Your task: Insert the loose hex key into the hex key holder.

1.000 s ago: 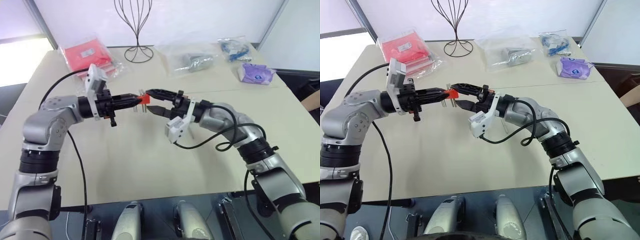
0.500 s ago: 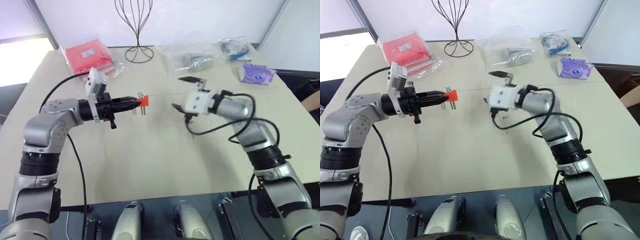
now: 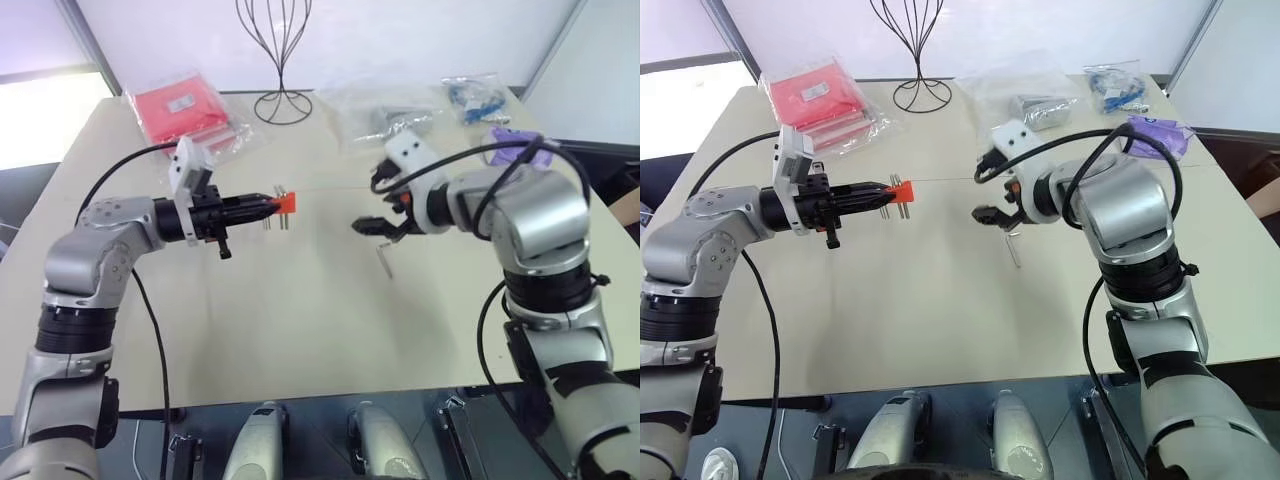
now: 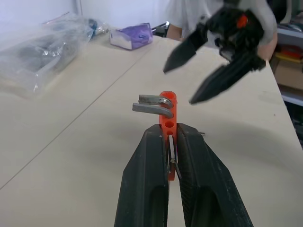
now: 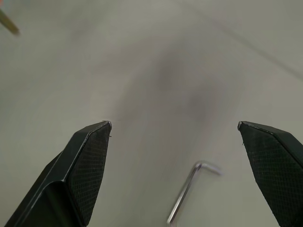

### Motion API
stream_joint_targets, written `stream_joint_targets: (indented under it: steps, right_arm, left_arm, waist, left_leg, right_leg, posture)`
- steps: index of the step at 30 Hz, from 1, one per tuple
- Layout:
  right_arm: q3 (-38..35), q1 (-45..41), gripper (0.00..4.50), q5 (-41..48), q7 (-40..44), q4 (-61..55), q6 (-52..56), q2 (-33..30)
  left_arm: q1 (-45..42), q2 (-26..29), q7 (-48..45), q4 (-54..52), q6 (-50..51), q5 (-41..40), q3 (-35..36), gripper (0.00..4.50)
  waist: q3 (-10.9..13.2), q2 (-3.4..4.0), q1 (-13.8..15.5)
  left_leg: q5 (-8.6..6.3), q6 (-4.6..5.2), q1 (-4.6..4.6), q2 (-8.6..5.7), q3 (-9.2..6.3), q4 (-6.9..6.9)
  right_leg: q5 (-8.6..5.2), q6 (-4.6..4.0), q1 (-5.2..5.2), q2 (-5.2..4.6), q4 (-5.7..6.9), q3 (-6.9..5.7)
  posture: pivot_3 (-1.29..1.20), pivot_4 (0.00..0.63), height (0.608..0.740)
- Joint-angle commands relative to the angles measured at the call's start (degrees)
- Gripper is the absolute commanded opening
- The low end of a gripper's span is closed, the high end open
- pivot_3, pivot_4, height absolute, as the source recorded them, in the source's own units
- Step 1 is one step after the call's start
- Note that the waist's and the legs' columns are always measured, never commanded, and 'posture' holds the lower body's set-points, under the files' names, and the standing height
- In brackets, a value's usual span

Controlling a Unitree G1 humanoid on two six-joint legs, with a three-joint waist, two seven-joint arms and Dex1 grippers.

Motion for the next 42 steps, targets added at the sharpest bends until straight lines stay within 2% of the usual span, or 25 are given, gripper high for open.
stream_joint_targets:
  steps: [1, 10, 16, 21, 24, 30, 31, 39, 41, 42]
  right_arm:
    - [0.9, 0.0, 4.44, 6.8, -4.9, 2.5, 0.4, -1.3]
    - [2.2, 3.4, 4.44, 17.3, -22.2, 9.4, 0.4, 0.9]
    - [-0.5, 3.4, 4.44, 19.7, -31.6, 14.3, 0.4, 4.1]
    - [-1.8, 2.8, 4.44, 19.5, -35.7, 17.2, 0.4, 6.1]
    - [-2.2, 2.8, 3.68, 19.2, -36.9, 18.3, 0.4, 7.0]
    - [-2.2, 2.8, 0.42, 18.6, -37.7, 19.3, 0.4, 7.7]
    - [-2.1, 2.8, 0.07, 18.6, -37.6, 19.2, 0.4, 7.7]
    - [-2.1, 3.7, 0.07, 17.2, -36.0, 13.8, -0.4, 7.7]
    - [-1.3, 5.4, 0.07, 15.3, -34.7, 9.0, -7.4, 6.5]
    - [0.1, 7.1, 0.07, 12.7, -33.4, 5.3, -15.7, 4.9]
  left_arm:
    - [0.4, 0.2, 0.2, -1.9, -1.0, 0.0, 0.9, 0.0]
    - [2.2, 1.3, 1.1, -4.2, -0.2, -0.2, 1.6, 0.0]
    - [2.8, 1.8, 2.0, -5.6, 0.4, -0.6, 1.7, 0.0]
    - [3.2, 2.1, 2.5, -6.4, 0.8, -0.7, 1.9, 0.0]
    - [3.5, 2.2, 2.9, -7.0, 1.0, -0.8, 2.0, 0.0]
    - [3.8, 2.2, 3.4, -7.7, 1.2, -0.8, 2.2, 0.0]
    - [3.8, 2.2, 3.5, -7.7, 1.2, -0.8, 2.2, 0.0]
    - [3.1, 1.7, 3.5, -6.9, 0.6, -0.6, 1.6, 0.0]
    - [2.8, 1.3, 3.5, -6.4, 0.3, -0.5, 1.3, 0.0]
    - [2.6, 1.1, 3.4, -6.2, 0.2, -0.4, 1.1, 0.0]
  waist:
    - [0.0, 0.0, -0.2]
    - [0.0, 0.0, -0.6]
    - [0.0, -0.01, -0.6]
    - [0.0, -0.02, -0.6]
    - [0.0, -0.03, -0.6]
    - [0.0, -0.02, -0.7]
    - [0.0, -0.02, -0.7]
    - [0.0, -0.02, -0.6]
    - [0.0, -0.01, -0.6]
    - [0.0, -0.01, -0.6]
  left_leg:
    - [0.0, 0.0, -0.11, 0.01, 0.0, 0.04]
    - [0.0, 0.01, -0.41, 0.05, -0.02, 0.12]
    - [0.0, 0.01, -0.42, 0.05, -0.02, 0.14]
    - [0.0, 0.01, -0.41, 0.05, -0.04, 0.27]
    - [0.0, 0.01, -0.4, 0.05, -0.04, 0.39]
    - [-0.02, 0.04, -0.4, 0.07, -0.04, 0.38]
    - [-0.03, 0.06, -0.4, 0.08, -0.04, 0.37]
    - [-0.03, 0.06, -0.4, 0.08, -0.04, 0.37]
    - [-0.04, 0.07, -0.42, 0.08, -0.04, 0.35]
    - [-0.04, 0.08, -0.44, 0.08, -0.04, 0.35]
  right_leg:
    - [0.0, 0.0, -0.11, 0.01, 0.03, 0.0]
    - [0.0, 0.01, -0.41, 0.1, 0.15, -0.02]
    - [0.0, 0.01, -0.41, 0.12, 0.15, -0.02]
    - [0.01, 0.01, -0.37, 0.14, 0.22, -0.03]
    - [0.01, 0.02, -0.28, 0.16, 0.24, -0.07]
    - [0.03, 0.05, -0.29, 0.21, 0.24, -0.07]
    - [0.03, 0.04, -0.3, 0.21, 0.24, -0.07]
    - [0.03, 0.04, -0.3, 0.21, 0.23, -0.07]
    - [0.02, 0.04, -0.32, 0.21, 0.22, -0.07]
    - [0.02, 0.05, -0.34, 0.21, 0.21, -0.07]
  posture:
    - [0.0, 0.15, 0.74]
    - [0.0, 0.15, 0.74]
    - [0.0, 0.15, 0.74]
    - [0.0, 0.15, 0.74]
    - [0.0, 0.15, 0.74]
    - [0.0, 0.15, 0.74]
    - [0.0, 0.15, 0.74]
    - [0.0, 0.15, 0.74]
    - [0.0, 0.15, 0.74]
    - [0.0, 0.15, 0.74]
